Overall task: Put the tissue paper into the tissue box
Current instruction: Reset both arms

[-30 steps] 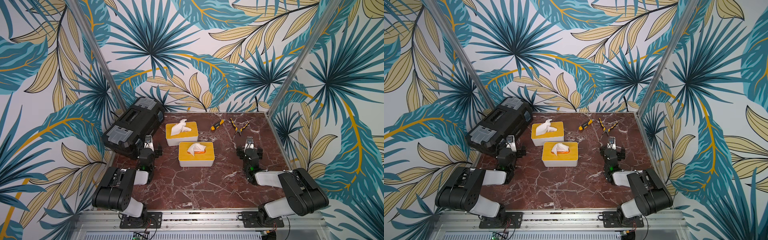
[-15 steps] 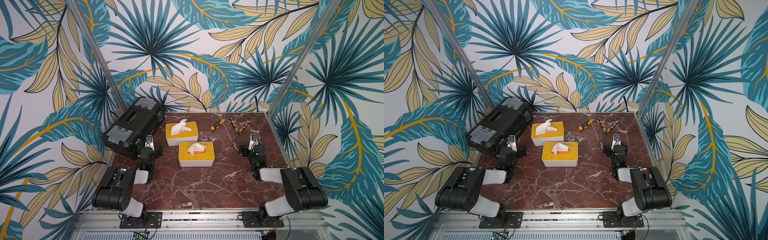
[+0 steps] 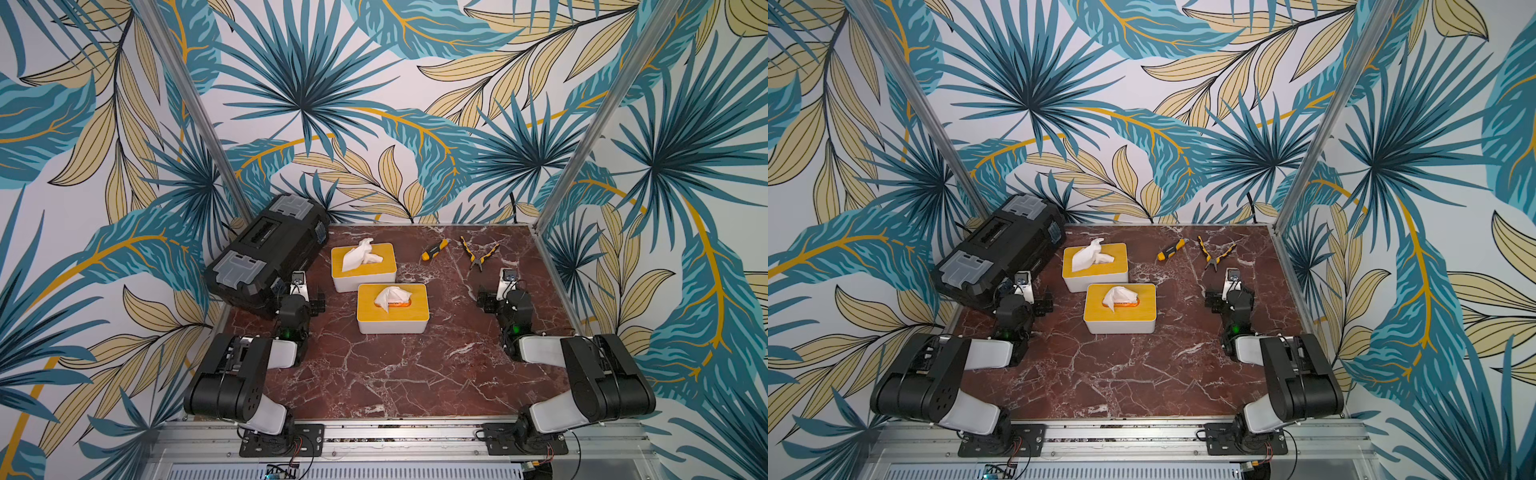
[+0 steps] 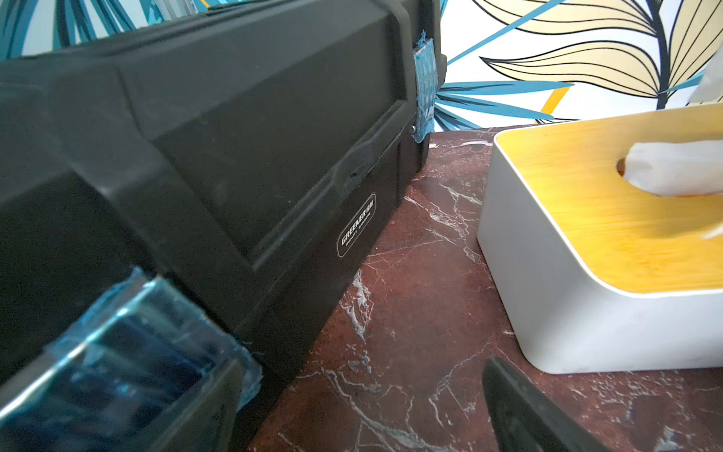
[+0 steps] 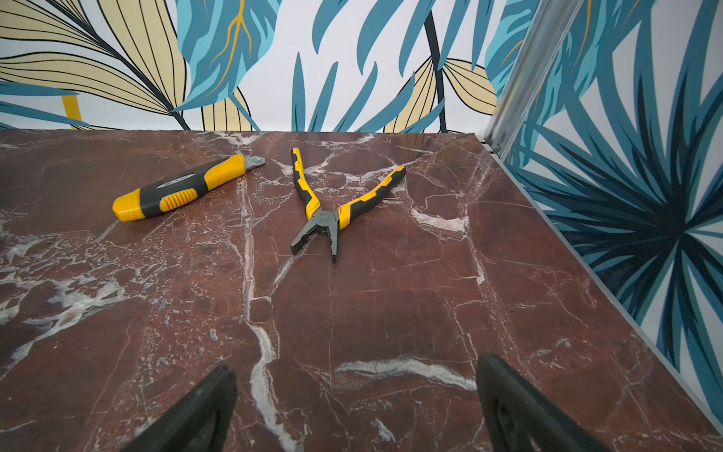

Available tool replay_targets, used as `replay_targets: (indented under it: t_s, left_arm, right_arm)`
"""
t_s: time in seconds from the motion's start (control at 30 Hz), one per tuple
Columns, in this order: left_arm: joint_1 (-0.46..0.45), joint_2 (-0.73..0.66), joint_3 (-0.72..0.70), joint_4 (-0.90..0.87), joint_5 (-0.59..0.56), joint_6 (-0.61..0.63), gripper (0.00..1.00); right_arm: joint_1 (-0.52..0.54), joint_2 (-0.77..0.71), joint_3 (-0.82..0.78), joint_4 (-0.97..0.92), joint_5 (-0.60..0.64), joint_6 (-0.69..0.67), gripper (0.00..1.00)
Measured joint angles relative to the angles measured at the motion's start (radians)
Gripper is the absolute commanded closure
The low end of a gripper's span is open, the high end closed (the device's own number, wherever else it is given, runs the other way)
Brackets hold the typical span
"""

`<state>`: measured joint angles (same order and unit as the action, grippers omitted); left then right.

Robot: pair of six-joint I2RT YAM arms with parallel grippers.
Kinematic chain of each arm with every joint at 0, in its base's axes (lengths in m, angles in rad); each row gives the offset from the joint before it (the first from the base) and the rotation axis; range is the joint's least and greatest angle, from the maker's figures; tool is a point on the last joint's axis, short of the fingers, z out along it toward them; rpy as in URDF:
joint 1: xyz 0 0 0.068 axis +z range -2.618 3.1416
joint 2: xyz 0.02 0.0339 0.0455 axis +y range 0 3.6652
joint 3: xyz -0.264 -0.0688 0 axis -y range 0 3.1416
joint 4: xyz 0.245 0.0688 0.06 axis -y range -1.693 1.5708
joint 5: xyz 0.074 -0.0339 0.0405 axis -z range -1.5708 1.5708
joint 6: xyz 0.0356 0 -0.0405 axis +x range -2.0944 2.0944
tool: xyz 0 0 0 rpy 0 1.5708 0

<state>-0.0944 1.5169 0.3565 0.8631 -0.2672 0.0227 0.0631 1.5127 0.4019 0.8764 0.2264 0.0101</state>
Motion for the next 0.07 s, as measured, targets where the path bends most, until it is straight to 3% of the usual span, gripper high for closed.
replay_targets:
  t_s: [0.07]
  left_arm:
    - [0.000, 0.000, 0.000, 0.000, 0.000, 0.000, 0.00]
  right_arm:
    - [-0.003, 0.000, 0.000, 0.000, -0.004, 0.002, 0.00]
